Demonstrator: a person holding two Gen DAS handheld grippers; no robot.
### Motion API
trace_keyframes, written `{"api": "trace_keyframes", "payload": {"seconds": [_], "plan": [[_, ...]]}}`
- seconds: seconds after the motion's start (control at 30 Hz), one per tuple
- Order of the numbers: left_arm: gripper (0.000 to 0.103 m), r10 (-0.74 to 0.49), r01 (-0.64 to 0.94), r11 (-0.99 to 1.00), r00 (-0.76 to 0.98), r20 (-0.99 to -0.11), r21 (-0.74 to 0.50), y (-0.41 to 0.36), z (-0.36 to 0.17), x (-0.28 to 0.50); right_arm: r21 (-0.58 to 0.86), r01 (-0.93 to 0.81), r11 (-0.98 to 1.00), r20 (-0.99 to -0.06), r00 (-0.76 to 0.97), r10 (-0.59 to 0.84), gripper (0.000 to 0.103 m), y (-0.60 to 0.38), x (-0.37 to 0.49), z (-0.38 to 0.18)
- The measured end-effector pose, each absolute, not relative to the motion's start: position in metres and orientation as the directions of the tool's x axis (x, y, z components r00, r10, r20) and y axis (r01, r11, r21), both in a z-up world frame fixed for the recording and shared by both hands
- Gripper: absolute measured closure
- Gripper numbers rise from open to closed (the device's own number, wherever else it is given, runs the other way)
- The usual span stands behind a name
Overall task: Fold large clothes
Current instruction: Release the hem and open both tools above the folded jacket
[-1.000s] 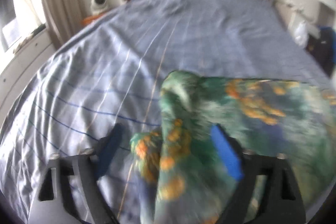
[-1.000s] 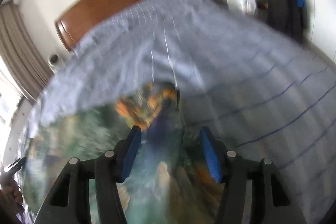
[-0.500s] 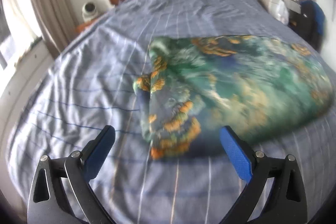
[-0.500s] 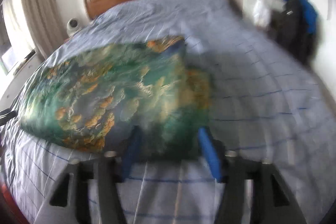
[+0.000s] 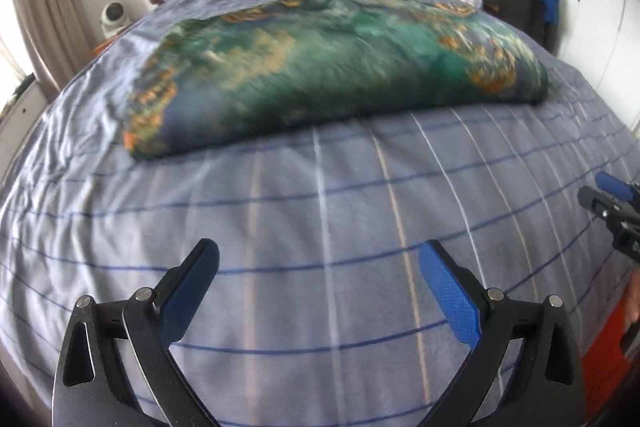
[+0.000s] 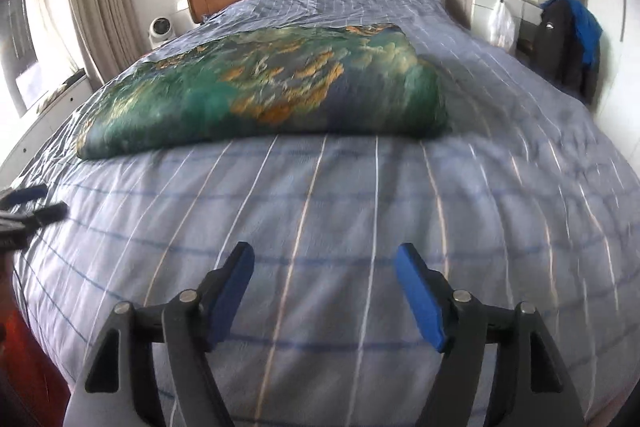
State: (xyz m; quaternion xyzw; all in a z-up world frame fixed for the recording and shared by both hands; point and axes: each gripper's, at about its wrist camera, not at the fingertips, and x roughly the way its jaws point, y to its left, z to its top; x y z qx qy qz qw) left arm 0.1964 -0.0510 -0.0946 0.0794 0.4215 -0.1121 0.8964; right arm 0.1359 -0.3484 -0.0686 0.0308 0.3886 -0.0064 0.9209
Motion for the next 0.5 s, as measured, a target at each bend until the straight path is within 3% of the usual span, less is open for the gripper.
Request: {"api": "trace_keyframes", "payload": {"seconds": [0.17, 0.5], "plan": [[0.000, -0.108, 0.220, 0.975, 0.574, -0.812, 0.025, -0.050, -0.136, 0.199, 0.016, 0.042, 0.999, -0.727, 0.686, -0.018, 0.028, -0.344, 0.125, -0.091], [0.000, -0.120, 0.221, 0.975, 0.619, -0.776, 0.025, -0.047, -0.140, 0.185, 0.031, 0.053, 0.998, -0.738, 0.675, -0.013, 0.024, -0.350, 0.122, -0.103]]}}
